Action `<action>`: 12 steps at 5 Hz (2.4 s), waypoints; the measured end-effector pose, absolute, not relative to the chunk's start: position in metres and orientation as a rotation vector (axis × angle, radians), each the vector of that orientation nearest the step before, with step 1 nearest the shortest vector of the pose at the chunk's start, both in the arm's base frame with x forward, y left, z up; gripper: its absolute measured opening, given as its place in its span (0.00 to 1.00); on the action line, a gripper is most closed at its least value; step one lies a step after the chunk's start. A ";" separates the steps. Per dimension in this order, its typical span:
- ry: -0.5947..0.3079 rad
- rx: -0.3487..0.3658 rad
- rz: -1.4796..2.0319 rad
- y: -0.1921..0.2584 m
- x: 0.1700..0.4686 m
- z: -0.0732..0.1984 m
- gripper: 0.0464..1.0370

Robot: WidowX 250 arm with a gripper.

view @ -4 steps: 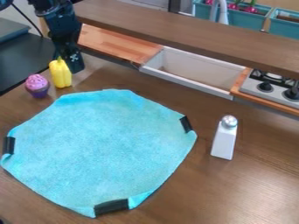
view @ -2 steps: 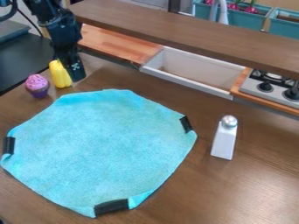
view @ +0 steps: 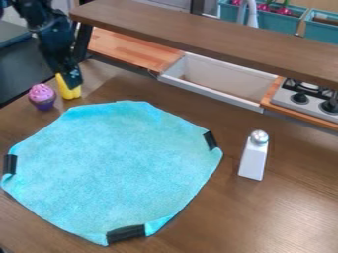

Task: Put the purple figure in the bottom left of the cloth

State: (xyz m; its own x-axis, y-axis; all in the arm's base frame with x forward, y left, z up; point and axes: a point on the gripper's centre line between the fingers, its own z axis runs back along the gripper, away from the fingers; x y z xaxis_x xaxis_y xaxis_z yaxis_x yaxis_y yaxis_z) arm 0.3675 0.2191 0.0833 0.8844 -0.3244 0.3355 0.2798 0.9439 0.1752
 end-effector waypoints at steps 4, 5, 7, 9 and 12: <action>-0.223 0.106 -0.052 0.292 0.359 0.053 0.96; -0.243 0.094 -0.043 0.301 0.355 0.044 0.96; -0.314 0.043 -0.046 0.302 0.368 0.045 0.96; -0.300 0.047 -0.021 0.307 0.371 0.038 0.96; -0.269 0.088 0.034 0.316 0.369 0.020 0.77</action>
